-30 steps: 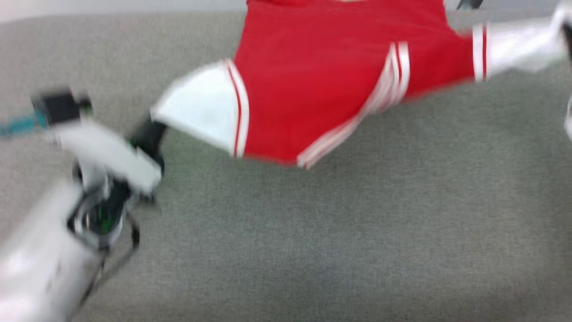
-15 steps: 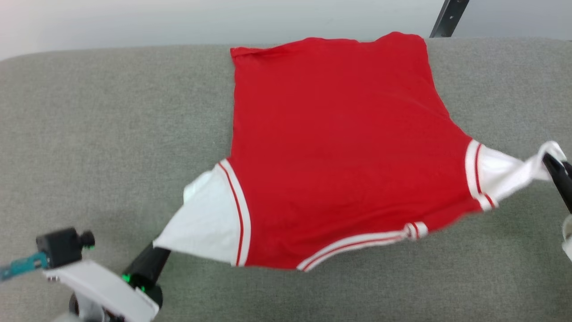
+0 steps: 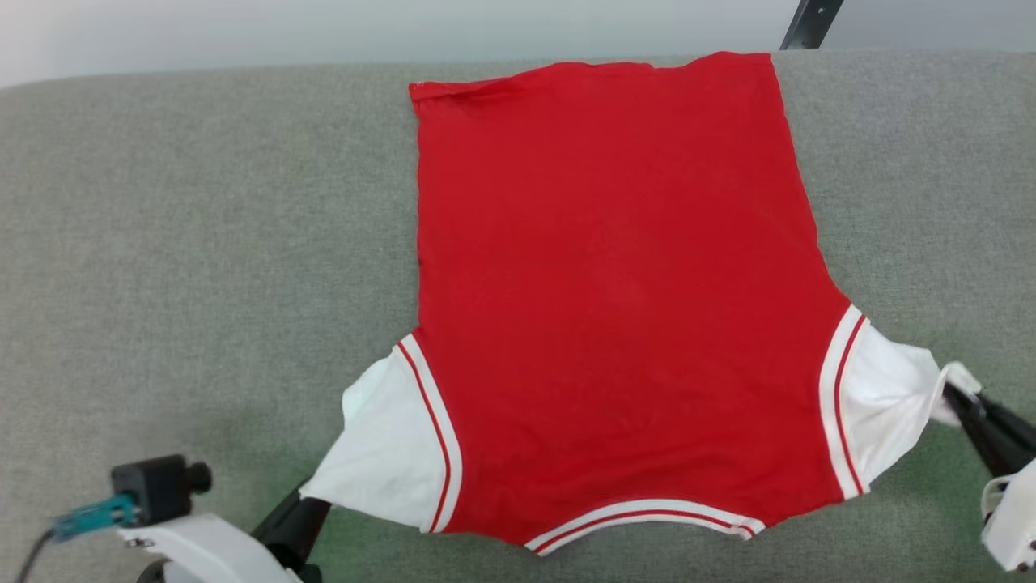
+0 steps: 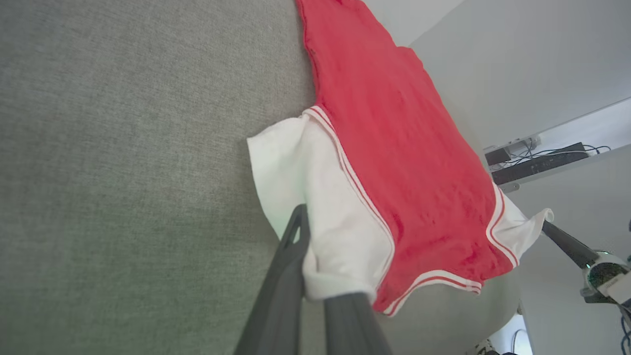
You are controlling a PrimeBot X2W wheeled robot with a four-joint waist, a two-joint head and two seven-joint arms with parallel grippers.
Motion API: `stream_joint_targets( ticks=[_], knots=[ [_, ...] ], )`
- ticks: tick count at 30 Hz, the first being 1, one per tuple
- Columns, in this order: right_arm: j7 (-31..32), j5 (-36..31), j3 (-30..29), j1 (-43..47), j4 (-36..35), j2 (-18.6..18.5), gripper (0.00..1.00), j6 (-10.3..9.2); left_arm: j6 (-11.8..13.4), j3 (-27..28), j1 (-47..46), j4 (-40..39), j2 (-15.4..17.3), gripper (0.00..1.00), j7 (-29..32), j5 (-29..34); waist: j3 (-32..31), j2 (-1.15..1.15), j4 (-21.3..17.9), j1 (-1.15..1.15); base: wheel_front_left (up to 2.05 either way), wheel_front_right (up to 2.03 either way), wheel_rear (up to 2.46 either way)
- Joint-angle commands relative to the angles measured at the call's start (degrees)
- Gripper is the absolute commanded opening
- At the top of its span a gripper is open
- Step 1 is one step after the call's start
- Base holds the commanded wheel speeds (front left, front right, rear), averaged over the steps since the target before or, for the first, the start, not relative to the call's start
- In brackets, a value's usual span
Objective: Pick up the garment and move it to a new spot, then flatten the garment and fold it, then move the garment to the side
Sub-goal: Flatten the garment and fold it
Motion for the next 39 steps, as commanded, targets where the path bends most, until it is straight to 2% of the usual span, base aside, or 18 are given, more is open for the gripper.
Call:
stream_joint_targets(
  ticks=[1,12,17,23,24,25,26,27,31,35,39],
  knots=[
    [0.25,-0.52,0.97,0.28,1.45,0.34,0.00,-0.06,0.94,-1.35,-1.46,1.94,-0.94,0.00,0.62,2.05,0.30,0.00,-0.05,0.00,0.00,0.00,0.00],
    [-1.44,-2.22,7.80,-3.14,12.70,0.33,0.00,-0.06,7.19,-11.90,-9.17,14.10,-5.05,0.00,6.16,16.82,1.70,0.00,0.01,0.00,0.00,0.00,0.00],
    [-1.75,-2.62,10.99,-4.70,16.74,0.09,0.00,-0.06,7.52,-14.39,-11.01,18.24,-7.32,0.00,7.89,19.08,2.45,0.00,0.05,0.00,0.00,0.00,0.00],
    [-2.15,-3.18,13.18,-5.94,19.50,-0.20,0.00,-0.07,6.73,-15.13,-11.69,20.82,-8.88,0.00,8.19,19.31,2.79,0.00,0.09,0.00,0.00,0.00,0.00],
    [-2.39,-3.19,13.58,-6.19,19.69,-0.26,0.10,-0.07,6.57,-15.17,-11.77,21.14,-9.06,0.00,8.13,19.29,2.79,0.00,0.08,0.00,0.00,0.00,0.00],
    [-3.01,-3.47,13.84,-6.43,19.78,-0.32,0.39,-0.07,6.46,-15.19,-11.81,21.42,-9.19,0.00,8.02,19.23,2.74,0.00,0.04,0.00,0.00,0.00,0.00],
    [-3.50,-3.56,13.93,-6.72,19.87,-0.32,0.95,-0.07,6.41,-15.23,-11.76,21.65,-9.28,0.00,7.94,19.18,2.64,0.00,-0.02,0.00,0.00,0.00,0.00],
    [-3.93,-3.73,14.03,-6.89,19.79,-0.45,1.00,-0.07,6.37,-15.24,-11.67,21.88,-9.40,0.00,7.84,19.13,2.52,0.00,-0.07,0.00,0.00,0.00,0.00],
    [-5.10,-4.27,12.09,-7.04,17.37,-1.43,1.00,-0.07,6.23,-14.76,-10.84,21.68,-9.93,0.00,6.79,18.58,1.96,0.00,-0.24,0.00,0.00,0.00,0.00],
    [-4.61,-4.10,6.76,-5.91,10.97,-3.28,1.00,-0.07,6.44,-14.85,-10.13,20.78,-10.36,0.00,6.26,18.38,1.71,0.00,-0.01,0.00,0.00,0.00,0.00],
    [-0.08,-3.61,-0.21,-5.78,2.80,-5.94,1.00,-0.07,6.75,-15.02,-10.47,19.67,-10.78,0.00,6.00,18.89,2.35,0.00,0.92,0.00,0.00,0.00,0.00]
  ],
)
